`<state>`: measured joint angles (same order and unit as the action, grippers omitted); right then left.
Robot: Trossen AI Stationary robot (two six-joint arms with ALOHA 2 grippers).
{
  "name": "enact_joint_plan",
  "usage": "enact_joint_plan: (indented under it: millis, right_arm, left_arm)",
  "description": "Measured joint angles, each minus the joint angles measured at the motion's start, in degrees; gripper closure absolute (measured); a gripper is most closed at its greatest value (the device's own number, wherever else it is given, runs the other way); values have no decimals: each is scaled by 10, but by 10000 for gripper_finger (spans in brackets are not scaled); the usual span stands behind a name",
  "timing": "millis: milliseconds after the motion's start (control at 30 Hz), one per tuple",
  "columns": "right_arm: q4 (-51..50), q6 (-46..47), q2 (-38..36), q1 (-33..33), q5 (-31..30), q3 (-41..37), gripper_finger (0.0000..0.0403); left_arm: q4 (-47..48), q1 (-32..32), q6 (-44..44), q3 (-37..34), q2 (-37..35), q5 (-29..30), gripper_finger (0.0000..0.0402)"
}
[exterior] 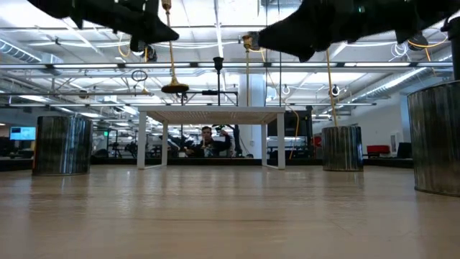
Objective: Pick & Place candle stick holders
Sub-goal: Put the gold candleholder on the shelf, then put the left orange candle on the shelf
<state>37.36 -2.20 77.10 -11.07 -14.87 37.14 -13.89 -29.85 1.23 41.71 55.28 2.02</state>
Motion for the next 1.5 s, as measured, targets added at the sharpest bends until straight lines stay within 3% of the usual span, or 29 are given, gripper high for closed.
enact_joint_plan:
  millis: [200, 467, 700, 867, 1300, 1500]
  right_arm:
    - [29, 0, 0, 19, 18, -34, 257]
    - [31, -1, 0, 29, 17, -34, 257]
    - [27, -5, 0, 37, 16, -34, 257]
    - [27, -5, 0, 44, 15, -34, 257]
    - [27, 14, 0, 43, 15, -34, 257]
    - [26, 16, 0, 43, 15, -34, 257]
  left_arm:
    - [-77, -95, 15, 0, 78, -96, 386]
    - [-128, -153, 2, 0, 149, -96, 386]
    - [-133, -160, -56, 0, 159, -129, 379]
    - [-123, -158, -68, 0, 161, -127, 357]
    - [-93, -158, -104, 0, 160, -125, 348]
    - [-68, -158, -124, 0, 160, -125, 293]
